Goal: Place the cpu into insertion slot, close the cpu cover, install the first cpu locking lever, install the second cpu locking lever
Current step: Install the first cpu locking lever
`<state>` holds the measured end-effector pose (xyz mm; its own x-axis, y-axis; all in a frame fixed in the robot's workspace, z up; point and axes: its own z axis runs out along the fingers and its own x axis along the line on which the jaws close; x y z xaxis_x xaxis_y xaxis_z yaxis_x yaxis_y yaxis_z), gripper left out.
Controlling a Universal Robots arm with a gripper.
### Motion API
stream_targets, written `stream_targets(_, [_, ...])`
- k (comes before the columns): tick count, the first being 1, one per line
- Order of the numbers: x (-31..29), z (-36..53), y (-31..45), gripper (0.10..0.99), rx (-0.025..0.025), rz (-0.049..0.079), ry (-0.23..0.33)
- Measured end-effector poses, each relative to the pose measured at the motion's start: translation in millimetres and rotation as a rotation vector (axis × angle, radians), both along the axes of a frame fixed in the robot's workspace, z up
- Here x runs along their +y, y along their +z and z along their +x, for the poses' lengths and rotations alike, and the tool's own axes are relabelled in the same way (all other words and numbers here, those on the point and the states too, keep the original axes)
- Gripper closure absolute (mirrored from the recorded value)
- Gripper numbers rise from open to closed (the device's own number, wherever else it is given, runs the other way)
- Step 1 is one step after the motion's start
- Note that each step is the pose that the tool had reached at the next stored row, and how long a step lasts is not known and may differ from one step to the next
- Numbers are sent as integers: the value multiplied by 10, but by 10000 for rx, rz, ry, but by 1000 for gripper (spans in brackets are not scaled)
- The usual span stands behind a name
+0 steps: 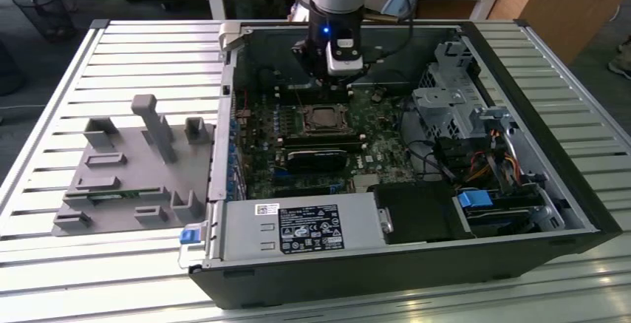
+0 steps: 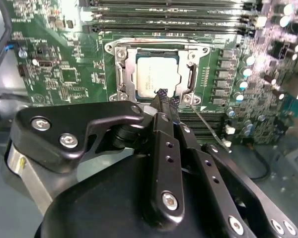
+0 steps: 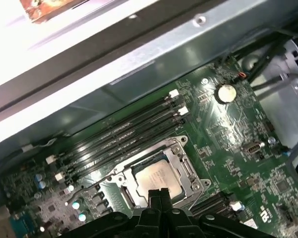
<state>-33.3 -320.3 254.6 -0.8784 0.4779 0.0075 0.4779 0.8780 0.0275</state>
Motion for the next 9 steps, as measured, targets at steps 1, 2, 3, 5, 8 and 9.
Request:
stream_targets(1, [0,0,-1,965,0,0,167])
stream_targets(2, [0,0,-1,965,0,1,349])
stream_targets(3, [0,0,-2,965,0,0,527])
stream_targets(5, [0,0,-3,965,0,0,898])
stream_targets(8, [0,0,-6,965,0,0,1437])
stream_targets(9, [0,0,-6,965,0,-1,1619])
